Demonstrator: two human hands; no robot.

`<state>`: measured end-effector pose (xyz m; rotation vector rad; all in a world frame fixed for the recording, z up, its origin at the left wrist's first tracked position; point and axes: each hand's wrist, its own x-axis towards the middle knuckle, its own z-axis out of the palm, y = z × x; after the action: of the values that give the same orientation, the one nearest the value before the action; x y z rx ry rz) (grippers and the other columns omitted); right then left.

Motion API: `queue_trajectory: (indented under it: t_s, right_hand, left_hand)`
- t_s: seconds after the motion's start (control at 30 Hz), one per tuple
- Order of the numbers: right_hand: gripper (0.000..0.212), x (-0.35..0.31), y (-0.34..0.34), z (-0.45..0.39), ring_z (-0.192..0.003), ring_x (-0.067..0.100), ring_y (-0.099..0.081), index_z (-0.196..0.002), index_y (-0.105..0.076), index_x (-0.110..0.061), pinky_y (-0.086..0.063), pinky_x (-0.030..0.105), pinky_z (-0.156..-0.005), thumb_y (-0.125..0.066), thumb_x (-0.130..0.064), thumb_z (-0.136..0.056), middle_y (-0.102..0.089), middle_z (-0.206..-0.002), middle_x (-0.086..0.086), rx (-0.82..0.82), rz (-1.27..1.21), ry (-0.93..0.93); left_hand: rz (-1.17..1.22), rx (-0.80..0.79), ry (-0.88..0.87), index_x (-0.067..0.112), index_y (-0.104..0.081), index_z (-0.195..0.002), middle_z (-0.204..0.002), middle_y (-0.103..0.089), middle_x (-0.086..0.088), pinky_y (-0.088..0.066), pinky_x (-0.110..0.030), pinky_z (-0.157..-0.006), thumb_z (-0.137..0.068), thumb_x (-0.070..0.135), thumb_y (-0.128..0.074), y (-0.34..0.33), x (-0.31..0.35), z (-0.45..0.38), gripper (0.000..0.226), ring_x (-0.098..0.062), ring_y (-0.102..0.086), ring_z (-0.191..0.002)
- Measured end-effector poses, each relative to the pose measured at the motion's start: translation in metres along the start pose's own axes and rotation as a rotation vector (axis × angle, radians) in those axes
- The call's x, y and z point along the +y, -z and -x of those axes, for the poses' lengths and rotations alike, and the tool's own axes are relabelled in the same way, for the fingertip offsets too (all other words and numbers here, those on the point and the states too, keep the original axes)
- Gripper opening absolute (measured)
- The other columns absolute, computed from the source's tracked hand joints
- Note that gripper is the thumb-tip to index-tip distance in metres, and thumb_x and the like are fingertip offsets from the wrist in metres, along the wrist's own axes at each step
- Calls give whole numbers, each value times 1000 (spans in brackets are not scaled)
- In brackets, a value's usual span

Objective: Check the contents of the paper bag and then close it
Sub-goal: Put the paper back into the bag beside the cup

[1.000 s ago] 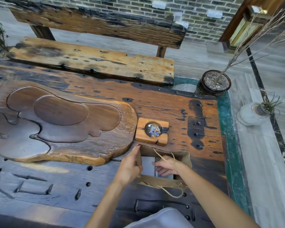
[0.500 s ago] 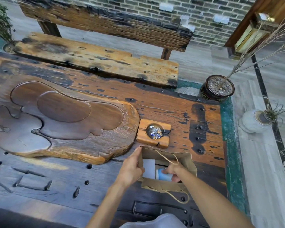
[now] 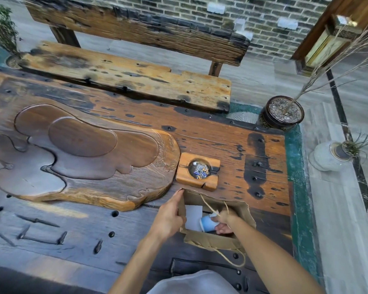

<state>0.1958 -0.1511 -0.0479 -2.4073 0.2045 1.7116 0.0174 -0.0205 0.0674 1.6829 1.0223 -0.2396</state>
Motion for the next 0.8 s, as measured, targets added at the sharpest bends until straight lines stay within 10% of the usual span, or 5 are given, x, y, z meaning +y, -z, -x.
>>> queue_trajectory:
  t_s: [0.13,0.37,0.53,0.8]
  right_hand:
    - [32,5,11,10,-74,20,-67,-99,-56,-9,-53,26,-60,-67,-38,-91,-68,-86,7,12,93,111]
    - [41,24,17,11,-59,11,-62,-96,-65,-11,-47,21,-51,-64,-51,-88,-68,-74,0,129,214,341]
    - [35,30,17,10,-56,17,-59,-67,-51,-20,-48,29,-62,-74,-42,-81,-65,-66,2,287,312,420]
    - [29,31,18,19,-76,26,-70,-76,-50,-20,-57,37,-67,-78,-16,-72,-65,-85,7,321,328,413]
  left_hand:
    - [-2,3,7,27,-29,-152,-138,-50,-29,-42,-50,-105,-74,-11,-47,1,-1,-1,89,-44,-45,-129]
    - [-2,10,-3,25,-29,-152,-138,-52,-28,-41,-48,-106,-73,-10,-46,-1,3,4,87,-40,-47,-129]
    - [-17,-8,-4,25,-28,-152,-139,-50,-28,-41,-48,-105,-74,-10,-46,-7,6,6,87,-42,-46,-129]
    - [-45,-8,-23,23,-29,-152,-139,-54,-23,-44,-45,-104,-72,-9,-46,-10,14,6,88,-40,-50,-128]
